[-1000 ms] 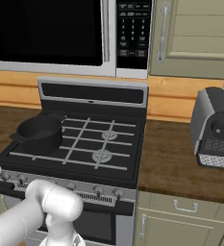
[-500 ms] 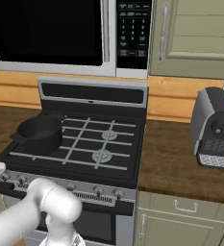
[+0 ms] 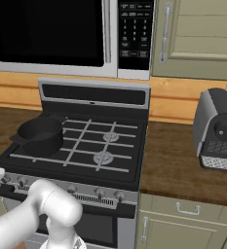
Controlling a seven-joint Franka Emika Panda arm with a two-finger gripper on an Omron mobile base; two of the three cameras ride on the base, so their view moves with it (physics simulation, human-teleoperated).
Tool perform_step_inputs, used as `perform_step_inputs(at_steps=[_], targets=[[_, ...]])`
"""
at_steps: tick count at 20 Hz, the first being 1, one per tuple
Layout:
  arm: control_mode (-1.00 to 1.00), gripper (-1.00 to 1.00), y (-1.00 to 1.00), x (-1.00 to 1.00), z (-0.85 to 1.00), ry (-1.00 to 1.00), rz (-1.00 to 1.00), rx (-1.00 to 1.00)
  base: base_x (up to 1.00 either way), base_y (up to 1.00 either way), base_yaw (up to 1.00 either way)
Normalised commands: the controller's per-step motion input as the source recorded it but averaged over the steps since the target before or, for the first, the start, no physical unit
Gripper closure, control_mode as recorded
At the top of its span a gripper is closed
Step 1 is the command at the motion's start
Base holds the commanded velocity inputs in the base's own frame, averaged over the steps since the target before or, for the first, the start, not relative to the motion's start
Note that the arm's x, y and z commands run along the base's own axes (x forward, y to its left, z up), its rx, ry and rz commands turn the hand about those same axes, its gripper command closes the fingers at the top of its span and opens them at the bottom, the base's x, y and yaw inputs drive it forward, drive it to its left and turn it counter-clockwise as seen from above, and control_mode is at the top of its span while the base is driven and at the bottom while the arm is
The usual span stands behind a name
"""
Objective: Turn off the front left burner of the stove.
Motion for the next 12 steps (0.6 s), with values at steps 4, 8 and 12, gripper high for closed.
perform_step_inputs(at_steps=[4,8,12], targets=[[-1.0,-1.0,0.06,0.21,-0.03,-0.01,0.0,0.0,0.0,0.0,0.0],[-1.0,-1.0,-0.03,0.01,0.2,0.0,-0.01,0.08,0.0,0.0,0.0],[-1.0,-1.0,0.0,0.0,0.05,0.0,0.0,0.02,0.0,0.0,0.0]])
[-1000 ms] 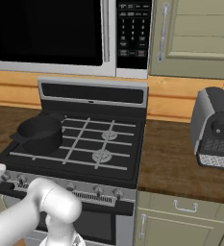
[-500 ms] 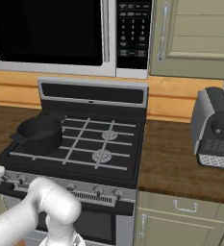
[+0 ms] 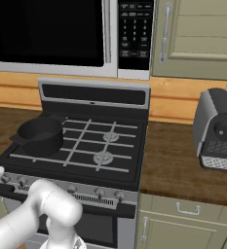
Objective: Turn off the front left burner of the stove.
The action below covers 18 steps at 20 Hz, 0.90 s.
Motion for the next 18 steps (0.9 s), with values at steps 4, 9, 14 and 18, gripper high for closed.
perform_step_inputs(at_steps=[4,9,14,18], targets=[[-1.0,-1.0,0.0,0.01,0.0,0.0,0.0,0.0,0.0,0.0,0.0],[-1.0,-1.0,0.0,0.0,0.0,0.0,0.0,0.0,0.0,0.0,0.0],[-1.0,1.0,0.0,0.0,0.0,0.0,0.0,0.0,0.0,0.0,0.0],[-1.0,1.0,-0.02,0.0,0.0,0.0,0.0,0.0,0.0,0.0,0.0]])
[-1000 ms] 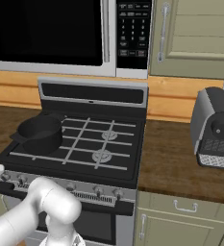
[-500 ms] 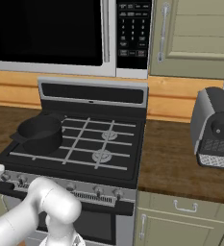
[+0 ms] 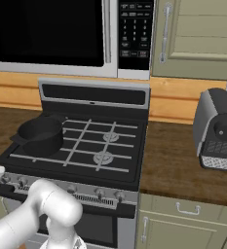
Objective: Turn off the front left burner of the stove.
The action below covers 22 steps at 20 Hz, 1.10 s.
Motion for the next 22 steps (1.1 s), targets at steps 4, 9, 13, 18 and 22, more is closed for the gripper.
perform_step_inputs(at_steps=[4,9,13,18,22], targets=[[-1.0,1.0,-0.23,0.02,0.0,0.0,-0.02,0.09,0.0,0.0,0.0],[-1.0,1.0,-0.65,0.03,0.0,0.0,-0.12,0.26,0.0,0.0,0.0],[-1.0,1.0,-0.92,0.01,0.0,-0.02,-0.21,0.42,0.0,0.0,0.0],[-1.0,1.0,-1.0,0.0,0.0,-0.08,-0.25,0.49,0.0,0.0,0.0],[-1.0,1.0,0.0,0.0,0.0,0.0,0.0,0.0,0.0,0.0,0.0]])
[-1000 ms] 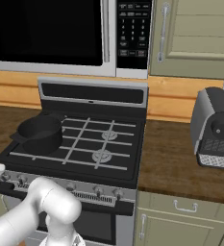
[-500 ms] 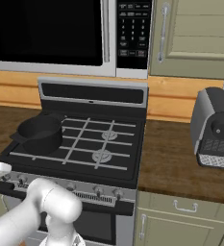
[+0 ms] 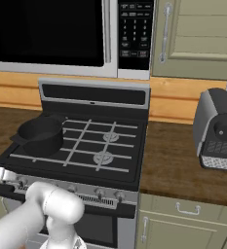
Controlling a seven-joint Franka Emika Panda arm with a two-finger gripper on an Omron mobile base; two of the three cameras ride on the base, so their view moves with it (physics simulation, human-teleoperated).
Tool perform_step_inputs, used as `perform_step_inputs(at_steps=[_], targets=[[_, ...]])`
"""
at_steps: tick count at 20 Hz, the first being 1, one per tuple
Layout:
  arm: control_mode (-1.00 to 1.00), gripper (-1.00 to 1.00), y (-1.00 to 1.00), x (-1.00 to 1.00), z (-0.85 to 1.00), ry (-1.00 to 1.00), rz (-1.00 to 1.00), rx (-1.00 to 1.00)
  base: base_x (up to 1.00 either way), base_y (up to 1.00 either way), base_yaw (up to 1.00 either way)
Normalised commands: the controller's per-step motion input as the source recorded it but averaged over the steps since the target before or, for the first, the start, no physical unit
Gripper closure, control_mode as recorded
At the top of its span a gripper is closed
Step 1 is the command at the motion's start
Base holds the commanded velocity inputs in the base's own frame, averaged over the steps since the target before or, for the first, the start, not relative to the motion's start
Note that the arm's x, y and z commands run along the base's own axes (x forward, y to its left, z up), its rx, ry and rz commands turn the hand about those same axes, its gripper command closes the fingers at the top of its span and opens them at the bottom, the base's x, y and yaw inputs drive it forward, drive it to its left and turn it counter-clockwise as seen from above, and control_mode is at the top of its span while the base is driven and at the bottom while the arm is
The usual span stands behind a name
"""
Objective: Turn off the front left burner of the stove.
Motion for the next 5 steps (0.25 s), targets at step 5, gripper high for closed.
perform_step_inputs(at_steps=[5], targets=[[-1.0,1.0,0.0,0.0,0.0,0.0,0.0,0.0,0.0,0.0,0.0]])
